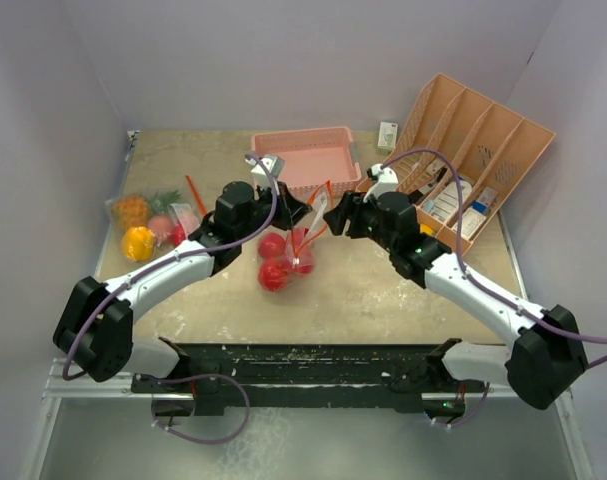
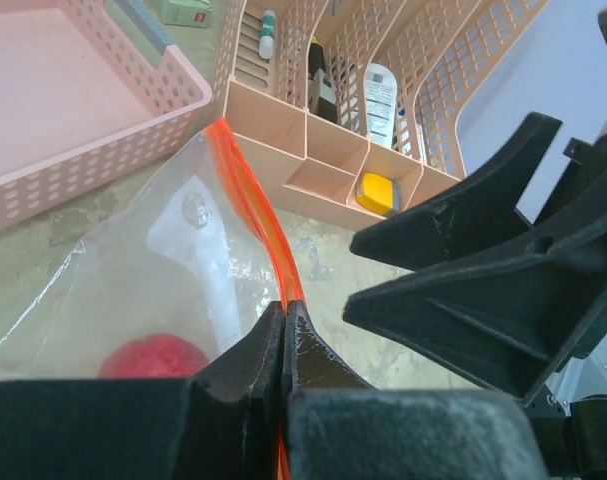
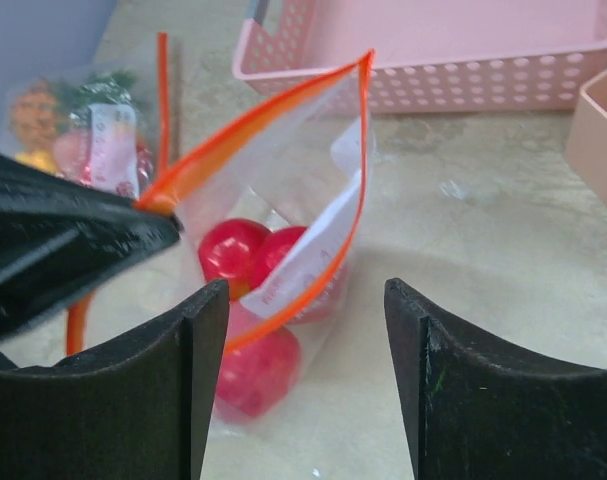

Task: Open the zip-top bag and remove the fake food
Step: Open the zipper of the food storage bag at the center of the board, then pick up the fake fruit from the zipper food storage bag.

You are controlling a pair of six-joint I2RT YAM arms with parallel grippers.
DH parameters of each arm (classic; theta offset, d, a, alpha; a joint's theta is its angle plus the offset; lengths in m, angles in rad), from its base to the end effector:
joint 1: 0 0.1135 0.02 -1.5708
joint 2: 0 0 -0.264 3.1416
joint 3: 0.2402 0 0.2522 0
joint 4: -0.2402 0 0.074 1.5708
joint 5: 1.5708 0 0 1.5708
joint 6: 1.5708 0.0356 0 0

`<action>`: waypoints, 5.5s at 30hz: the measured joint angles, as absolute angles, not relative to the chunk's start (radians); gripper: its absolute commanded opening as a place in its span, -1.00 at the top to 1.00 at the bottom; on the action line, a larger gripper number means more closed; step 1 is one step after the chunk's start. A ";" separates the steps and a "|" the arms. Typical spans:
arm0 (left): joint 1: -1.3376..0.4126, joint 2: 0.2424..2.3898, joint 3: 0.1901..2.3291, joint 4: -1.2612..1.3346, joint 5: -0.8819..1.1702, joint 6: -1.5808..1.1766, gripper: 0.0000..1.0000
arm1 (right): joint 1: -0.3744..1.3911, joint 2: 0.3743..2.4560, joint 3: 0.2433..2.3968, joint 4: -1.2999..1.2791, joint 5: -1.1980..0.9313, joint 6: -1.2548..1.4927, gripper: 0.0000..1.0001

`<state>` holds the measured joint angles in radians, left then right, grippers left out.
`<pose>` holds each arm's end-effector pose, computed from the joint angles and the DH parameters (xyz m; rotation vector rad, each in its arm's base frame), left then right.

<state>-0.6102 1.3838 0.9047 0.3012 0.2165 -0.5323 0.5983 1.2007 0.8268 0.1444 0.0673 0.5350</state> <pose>0.2603 -0.1914 0.2940 0.2402 1.8431 -1.0062 0.2336 0.1564 0.3011 -0.0092 1.8633 0.7403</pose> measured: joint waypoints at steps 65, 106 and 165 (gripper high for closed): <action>-0.676 1.475 0.875 0.425 0.234 -0.579 -0.38 | 0.498 1.473 0.796 0.283 -0.146 0.630 1.00; -0.781 1.729 0.754 0.601 0.206 -0.591 1.00 | 0.479 1.360 0.502 0.509 -0.194 0.507 -0.38; -0.917 1.556 0.652 0.268 0.154 -0.592 1.00 | 0.494 1.112 0.353 0.413 -0.220 0.567 0.35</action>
<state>-0.9169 1.5562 0.6518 0.2684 0.1535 -0.5919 0.4938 1.1118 0.3527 0.4129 -0.2195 0.5674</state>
